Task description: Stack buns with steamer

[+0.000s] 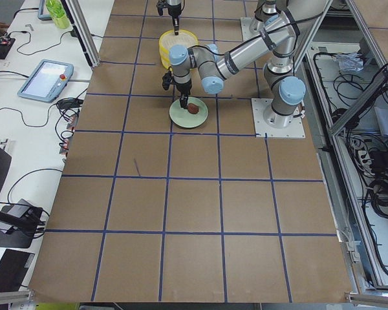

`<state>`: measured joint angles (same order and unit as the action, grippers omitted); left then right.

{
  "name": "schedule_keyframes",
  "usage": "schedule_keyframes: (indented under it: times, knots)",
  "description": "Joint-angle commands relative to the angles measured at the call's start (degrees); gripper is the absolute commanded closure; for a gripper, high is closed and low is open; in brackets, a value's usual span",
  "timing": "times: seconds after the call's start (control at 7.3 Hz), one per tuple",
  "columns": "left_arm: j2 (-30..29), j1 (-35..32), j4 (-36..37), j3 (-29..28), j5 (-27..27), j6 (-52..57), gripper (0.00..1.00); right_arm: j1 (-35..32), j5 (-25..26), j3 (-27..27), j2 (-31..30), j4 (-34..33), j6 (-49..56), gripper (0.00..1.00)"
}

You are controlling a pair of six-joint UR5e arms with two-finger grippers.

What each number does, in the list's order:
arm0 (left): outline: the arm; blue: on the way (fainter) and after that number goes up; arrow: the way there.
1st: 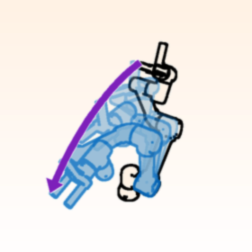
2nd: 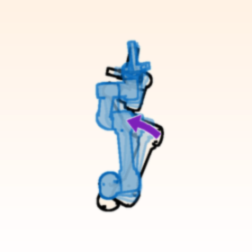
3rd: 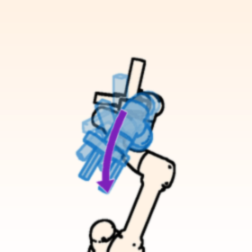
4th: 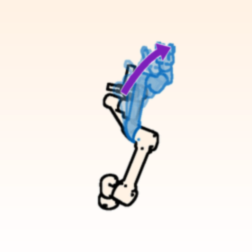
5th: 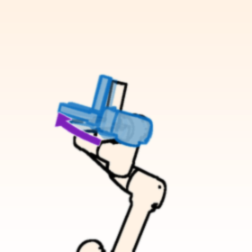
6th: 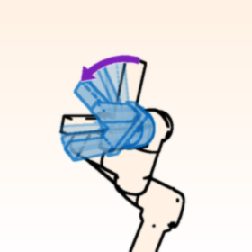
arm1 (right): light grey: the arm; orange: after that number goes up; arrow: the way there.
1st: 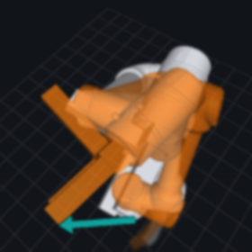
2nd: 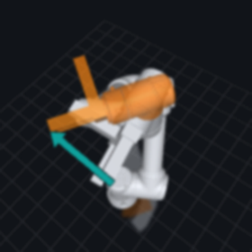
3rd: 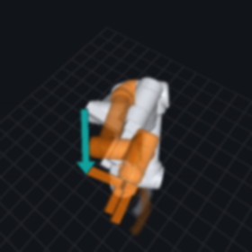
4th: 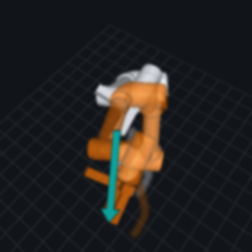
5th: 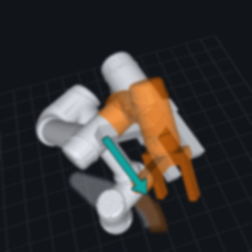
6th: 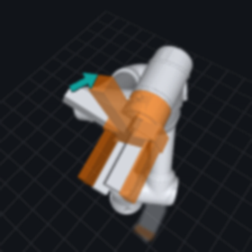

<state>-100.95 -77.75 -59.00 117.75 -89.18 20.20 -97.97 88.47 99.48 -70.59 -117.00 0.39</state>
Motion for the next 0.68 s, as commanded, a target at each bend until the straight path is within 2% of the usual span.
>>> schedule_keyframes:
  times: [0.0, 0.14, 0.27, 0.41, 0.55]
  knots:
    - [-0.04, 0.05, 0.03, 2.04, -0.38, 0.01, 0.18, -0.03, 0.65, -0.08, -0.07, 0.02, 0.14, 0.92]
    - [-0.12, 0.05, -0.06, 2.31, -0.47, 0.01, 0.37, -0.03, 2.83, -0.17, -0.34, 0.28, 0.14, 0.92]
    - [-0.38, 0.05, -0.15, 2.48, -0.47, 0.01, 0.72, 0.06, 3.29, 0.01, -0.51, 0.45, 0.23, 0.92]
    - [-1.43, 0.05, -0.06, 2.4, -0.3, 0.01, 0.91, 0.06, 3.12, 0.01, -0.51, 0.54, -0.21, 0.92]
    - [-1.62, 0.05, 0.2, 2.14, -0.29, -0.07, 0.97, 0.06, 3.11, 0.01, -0.51, 0.54, -0.21, 0.92]
